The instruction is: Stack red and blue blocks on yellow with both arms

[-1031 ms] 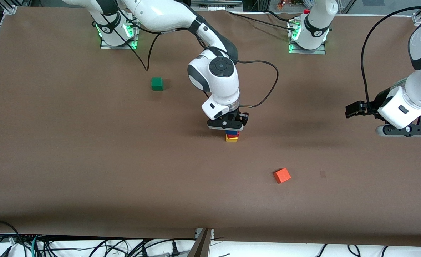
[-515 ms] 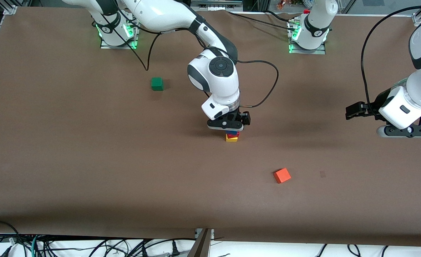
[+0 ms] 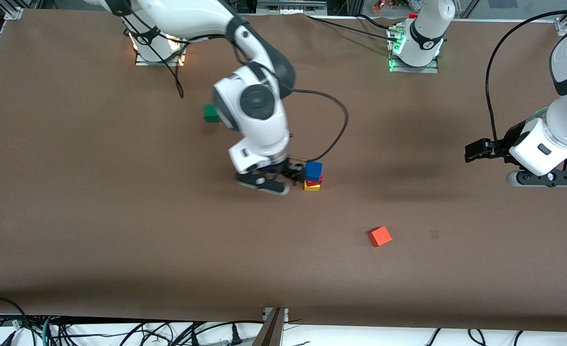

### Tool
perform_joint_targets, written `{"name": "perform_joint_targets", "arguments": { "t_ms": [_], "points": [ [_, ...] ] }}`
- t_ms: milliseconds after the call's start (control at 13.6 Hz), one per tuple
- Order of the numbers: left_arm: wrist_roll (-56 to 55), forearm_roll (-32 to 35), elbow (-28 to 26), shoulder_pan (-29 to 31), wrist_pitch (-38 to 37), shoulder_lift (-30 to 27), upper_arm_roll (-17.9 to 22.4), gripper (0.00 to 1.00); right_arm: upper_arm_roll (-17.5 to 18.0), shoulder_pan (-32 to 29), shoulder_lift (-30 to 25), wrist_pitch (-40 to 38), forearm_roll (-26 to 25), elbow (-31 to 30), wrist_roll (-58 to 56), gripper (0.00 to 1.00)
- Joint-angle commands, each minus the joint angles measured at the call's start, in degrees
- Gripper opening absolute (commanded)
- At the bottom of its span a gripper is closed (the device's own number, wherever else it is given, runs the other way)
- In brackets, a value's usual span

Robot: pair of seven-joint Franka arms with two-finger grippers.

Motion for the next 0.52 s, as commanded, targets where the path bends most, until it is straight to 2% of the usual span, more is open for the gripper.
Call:
{"name": "perform_joint_targets", "arguments": {
  "t_ms": [0, 74, 294, 442],
  "points": [
    [-0.3, -1.3, 2.4, -0.6, -0.1, 0.8, -0.3, 1.00, 0.8, -6.3, -5.8, -8.4, 1.6, -3.5, -7.6, 1.00],
    [-0.4, -1.3, 4.1, -0.6, -0.2, 0.9, -0.4, 1.00, 0.4, -8.0, -9.1, -8.8, 1.6, -7.3, -12.4, 1.00],
    [-0.4, -3.0, 4.8, -0.5, -0.2, 1.0, -0.5, 1.00, -3.1, -10.4, -24.4, -6.0, 2.1, -25.7, -22.5, 1.00],
    [-0.3, -3.4, 4.8, -0.5, 0.1, 2.0, -0.5, 1.00, -5.7, -10.6, -31.9, -6.3, 2.2, -33.1, -26.9, 1.00]
  ]
}}
